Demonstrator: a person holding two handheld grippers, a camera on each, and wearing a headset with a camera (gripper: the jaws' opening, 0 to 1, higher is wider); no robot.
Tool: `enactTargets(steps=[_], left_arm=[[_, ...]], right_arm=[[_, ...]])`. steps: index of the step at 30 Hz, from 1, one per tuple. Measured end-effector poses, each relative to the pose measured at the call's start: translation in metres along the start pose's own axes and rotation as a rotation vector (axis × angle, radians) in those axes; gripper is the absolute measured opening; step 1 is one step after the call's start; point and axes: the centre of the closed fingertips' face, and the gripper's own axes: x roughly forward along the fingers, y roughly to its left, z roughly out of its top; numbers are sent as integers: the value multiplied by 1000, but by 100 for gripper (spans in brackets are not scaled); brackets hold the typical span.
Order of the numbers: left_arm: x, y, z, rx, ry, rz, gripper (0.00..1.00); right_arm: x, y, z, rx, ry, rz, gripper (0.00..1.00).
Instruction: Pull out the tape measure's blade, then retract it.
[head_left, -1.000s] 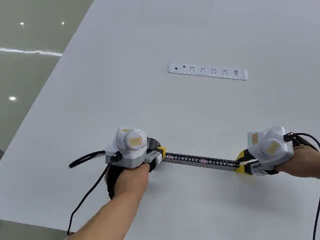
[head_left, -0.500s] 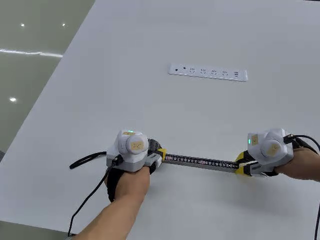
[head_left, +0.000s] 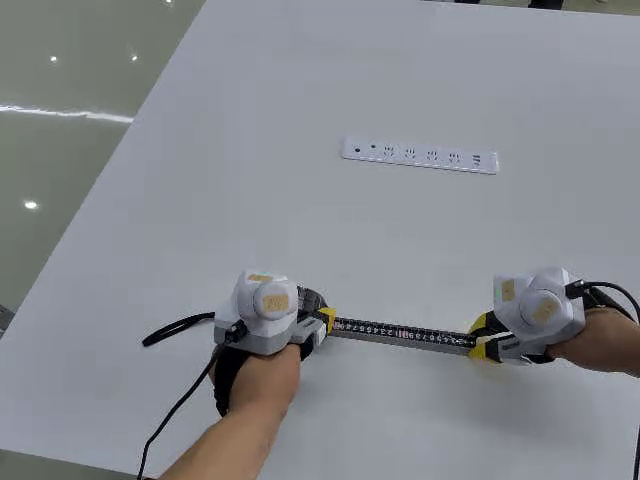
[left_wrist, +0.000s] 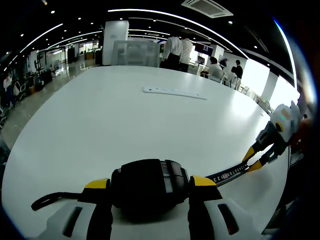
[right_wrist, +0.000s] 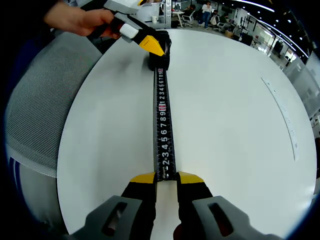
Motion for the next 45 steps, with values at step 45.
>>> enactTargets(steps=[45], left_arm=[[-1,0,0,-8,-4,-32,56]], right_arm=[[24,2,47,12,-68,27,12]])
